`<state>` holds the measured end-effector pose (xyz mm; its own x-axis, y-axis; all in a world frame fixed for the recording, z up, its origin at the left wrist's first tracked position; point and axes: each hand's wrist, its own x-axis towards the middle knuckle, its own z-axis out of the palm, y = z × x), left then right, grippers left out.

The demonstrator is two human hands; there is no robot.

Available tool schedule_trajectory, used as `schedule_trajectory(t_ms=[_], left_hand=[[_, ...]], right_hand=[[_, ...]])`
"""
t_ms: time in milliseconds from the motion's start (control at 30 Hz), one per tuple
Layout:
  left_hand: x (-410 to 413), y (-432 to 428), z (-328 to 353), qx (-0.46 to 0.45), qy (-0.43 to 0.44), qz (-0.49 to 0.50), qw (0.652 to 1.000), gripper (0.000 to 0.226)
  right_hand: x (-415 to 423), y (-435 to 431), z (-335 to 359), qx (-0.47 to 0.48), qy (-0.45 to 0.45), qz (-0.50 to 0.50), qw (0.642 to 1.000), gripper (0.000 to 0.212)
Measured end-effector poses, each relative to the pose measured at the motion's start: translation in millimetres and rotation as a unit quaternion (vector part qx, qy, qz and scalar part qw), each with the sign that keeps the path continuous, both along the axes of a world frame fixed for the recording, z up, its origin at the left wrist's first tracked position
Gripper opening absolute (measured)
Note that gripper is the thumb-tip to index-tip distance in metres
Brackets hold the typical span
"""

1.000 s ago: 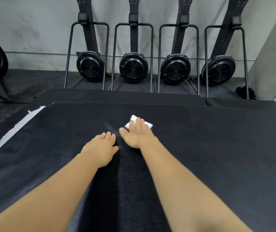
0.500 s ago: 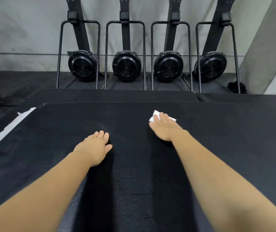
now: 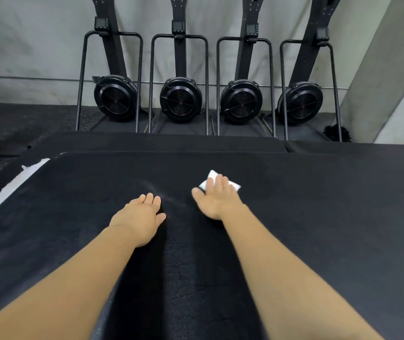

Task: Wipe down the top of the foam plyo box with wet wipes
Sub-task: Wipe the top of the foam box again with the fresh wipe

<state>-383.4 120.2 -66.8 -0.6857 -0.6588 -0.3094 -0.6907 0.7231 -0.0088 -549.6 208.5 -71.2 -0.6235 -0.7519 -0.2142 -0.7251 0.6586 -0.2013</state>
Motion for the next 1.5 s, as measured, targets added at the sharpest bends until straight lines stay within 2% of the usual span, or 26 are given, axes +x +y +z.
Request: schedule_trajectory(t_ms=[167, 267, 367, 533, 633, 767, 967, 1100, 1267, 1400, 1500], left_hand=[[2.1, 0.7, -3.8, 0.002, 0.031, 0.003, 1.0, 0.055], [3.1, 1.9, -4.0, 0.003, 0.049, 0.01, 0.999, 0.051], [0.3, 3.1, -1.5, -0.004, 0.028, -0.002, 1.0, 0.05], [-2.0, 3.2, -1.2, 0.005, -0.004, 0.006, 1.0, 0.055], [-2.1, 2.6, -2.4, 0.008, -0.002, 0.007, 1.0, 0.055], [-1.1, 1.1, -5.3, 0.008, 0.01, 0.006, 1.0, 0.055], [10.5, 2.4, -4.5, -0.003, 0.04, -0.019, 0.999, 0.054], [33.2, 4.1, -9.6, -0.056, 0.043, -0.015, 0.997, 0.057], [57.4, 27.5, -6.7, -0.075, 0.025, 0.014, 0.997, 0.057], [66.0, 49.4, -0.9, -0.083, 0.02, 0.021, 0.996, 0.056], [65.1, 67.1, 0.8, -0.079, 0.017, 0.0, 0.997, 0.056]], right_hand=[[62.2, -22.3, -1.6, -0.019, -0.078, 0.088, 0.993, 0.07], [64.6, -21.4, 0.9, -0.032, -0.134, 0.107, 0.985, 0.065], [41.6, -6.8, 2.3, -0.036, -0.094, 0.118, 0.988, 0.057], [-25.3, 28.5, -1.0, -0.017, -0.009, 0.059, 0.998, 0.048], [-67.2, 50.7, -0.5, -0.008, 0.001, -0.002, 1.0, 0.048], [-85.7, 63.0, -0.9, 0.024, 0.004, -0.032, 0.999, 0.054], [-31.2, 46.2, -0.5, 0.008, -0.005, -0.03, 1.0, 0.064], [30.7, 30.2, -0.6, -0.007, -0.012, 0.033, 0.999, 0.067], [98.3, 11.9, -2.4, 0.005, -0.056, 0.126, 0.99, 0.069], [99.6, 15.9, 2.1, 0.009, -0.06, 0.17, 0.984, 0.066], [69.1, 34.7, 2.2, -0.01, -0.033, 0.154, 0.987, 0.063]])
